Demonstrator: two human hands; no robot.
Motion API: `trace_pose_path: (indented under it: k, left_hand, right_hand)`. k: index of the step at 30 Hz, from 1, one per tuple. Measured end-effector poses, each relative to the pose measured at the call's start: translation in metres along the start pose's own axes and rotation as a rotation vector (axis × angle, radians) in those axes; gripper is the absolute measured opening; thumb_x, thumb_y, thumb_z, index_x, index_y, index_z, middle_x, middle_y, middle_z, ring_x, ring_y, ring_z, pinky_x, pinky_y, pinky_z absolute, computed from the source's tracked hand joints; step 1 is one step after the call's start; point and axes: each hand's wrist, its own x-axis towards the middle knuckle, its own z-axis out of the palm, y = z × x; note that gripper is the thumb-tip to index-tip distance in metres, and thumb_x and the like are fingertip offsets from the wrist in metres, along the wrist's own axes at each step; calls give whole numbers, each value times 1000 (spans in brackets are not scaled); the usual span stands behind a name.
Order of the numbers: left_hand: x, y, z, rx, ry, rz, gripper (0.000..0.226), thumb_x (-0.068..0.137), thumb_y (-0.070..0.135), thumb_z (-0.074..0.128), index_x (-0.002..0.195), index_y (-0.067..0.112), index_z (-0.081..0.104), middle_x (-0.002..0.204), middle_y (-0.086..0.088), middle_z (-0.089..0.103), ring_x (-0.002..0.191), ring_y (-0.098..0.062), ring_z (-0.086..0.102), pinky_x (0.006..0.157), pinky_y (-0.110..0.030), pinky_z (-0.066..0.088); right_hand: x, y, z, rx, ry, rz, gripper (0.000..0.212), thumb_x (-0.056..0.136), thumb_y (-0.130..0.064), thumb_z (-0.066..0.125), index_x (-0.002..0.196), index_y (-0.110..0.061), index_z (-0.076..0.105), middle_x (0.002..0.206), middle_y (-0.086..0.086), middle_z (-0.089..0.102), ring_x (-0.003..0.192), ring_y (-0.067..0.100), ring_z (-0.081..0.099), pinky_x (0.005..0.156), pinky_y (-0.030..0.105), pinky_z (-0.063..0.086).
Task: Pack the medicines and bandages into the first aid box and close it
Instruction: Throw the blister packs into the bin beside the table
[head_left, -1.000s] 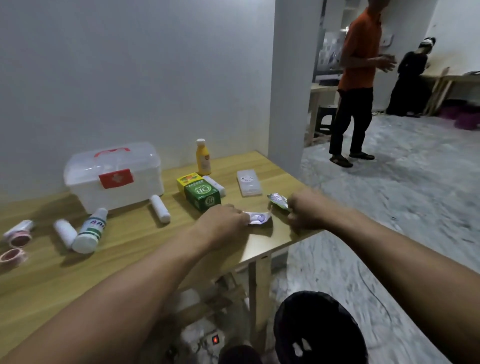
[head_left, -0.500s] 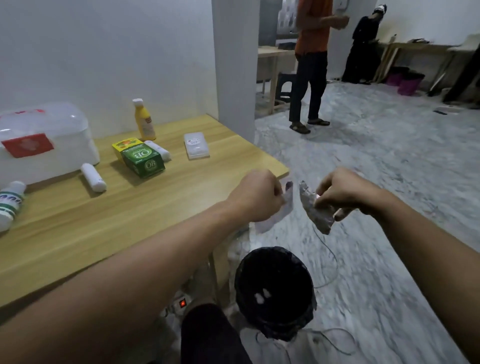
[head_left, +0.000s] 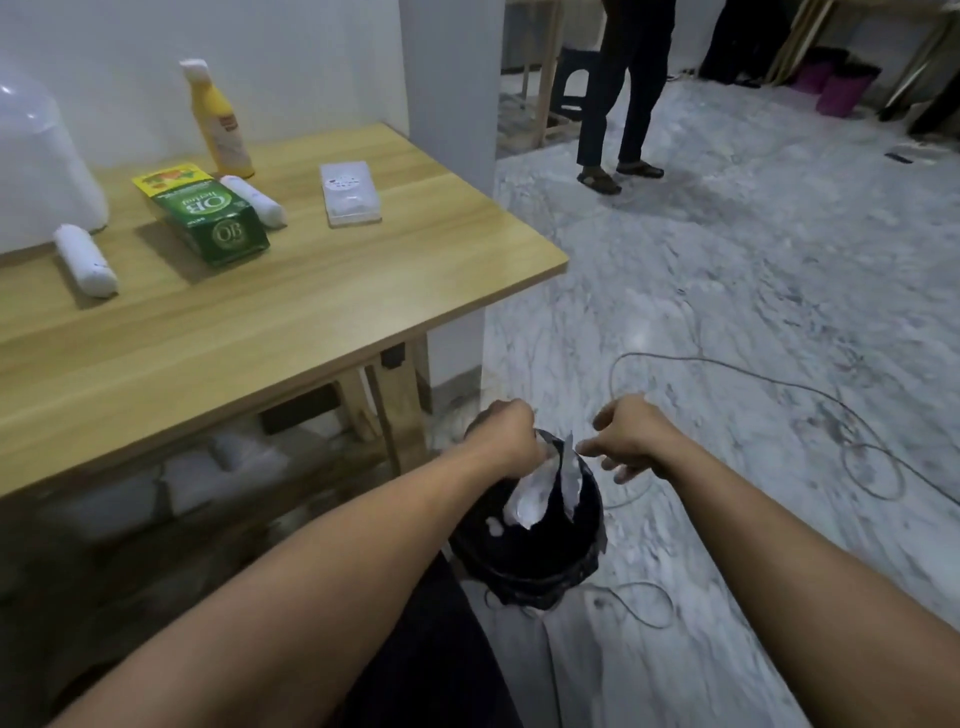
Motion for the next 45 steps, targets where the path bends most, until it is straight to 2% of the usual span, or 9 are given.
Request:
trace_pose_path:
  k: [4, 8, 20, 24, 27, 31, 35, 40, 45]
  left_hand:
    - [5, 4, -20, 90, -108, 58, 30, 77, 40, 71, 83, 15, 55, 92, -10, 68, 84, -30, 66, 77, -40, 54]
    - [2, 16, -51, 89, -167, 110, 40, 80, 41, 70, 99, 5, 70, 101, -8, 70, 95, -26, 67, 90, -40, 55]
    - [-85, 48, -205, -4, -183, 198, 46, 82, 31, 75, 120, 7, 67, 104, -5, 72, 94, -16, 70, 83, -34, 60]
    - [-113, 22, -257, 56, -54, 133, 48, 80, 32, 77, 120, 7, 66, 109, -6, 72, 97, -17, 69, 85, -37, 60]
    - [-133, -11, -291, 134, 64, 69, 44, 78, 35, 77, 111, 7, 69, 92, 1, 71, 86, -13, 67, 82, -33, 57]
    - [-159, -63, -332, 211, 169, -36, 21, 77, 35, 77, 77, 16, 71, 74, 1, 64, 69, -15, 59, 66, -28, 51]
    - [-181, -124, -371, 271, 301, -140, 32, 78, 38, 75, 61, 15, 59, 65, -1, 48, 63, -20, 44, 63, -30, 37]
    - [-202, -197, -407, 319, 591, -237, 30, 78, 33, 73, 97, 10, 74, 100, -6, 73, 93, -25, 65, 82, -38, 53]
    - [-207, -250, -426, 278, 769, -331, 55, 83, 31, 68, 135, 17, 56, 141, -8, 56, 128, -28, 52, 105, -37, 43]
  right_hand:
    - [2, -8, -10, -53, 28, -32, 59, 78, -18, 79, 129, -2, 53, 104, 18, 68, 88, 28, 70, 69, 41, 62]
    - [-5, -33, -32, -55, 48, -105, 58, 80, -20, 78, 129, -5, 54, 103, 16, 68, 86, 24, 70, 63, 36, 60]
    - [-84, -175, -93, -328, -31, -425, 48, 82, -13, 75, 126, -6, 58, 108, 16, 70, 86, 18, 70, 75, 39, 61]
    - [-110, -230, -91, -400, -13, -517, 45, 83, -12, 74, 124, -7, 60, 112, 16, 69, 93, 25, 70, 76, 39, 61]
    - [-123, -269, -80, -434, -6, -591, 43, 82, -12, 74, 123, -8, 61, 111, 15, 69, 91, 24, 70, 72, 37, 61]
    - [-133, -322, -50, -456, 18, -704, 38, 82, -12, 75, 118, -8, 63, 106, 17, 71, 88, 23, 71, 72, 41, 62]
    - [-136, -377, -2, -447, 33, -848, 33, 80, -12, 76, 111, -8, 68, 98, 19, 75, 86, 31, 73, 71, 41, 62]
    - [-130, -429, 68, -468, 209, -1164, 26, 79, -12, 71, 104, -11, 72, 103, 6, 74, 95, 25, 68, 85, 35, 55]
    - [-106, -462, 127, -505, 330, -1388, 29, 88, -18, 63, 116, -13, 66, 119, 7, 67, 112, 26, 60, 92, 36, 49]
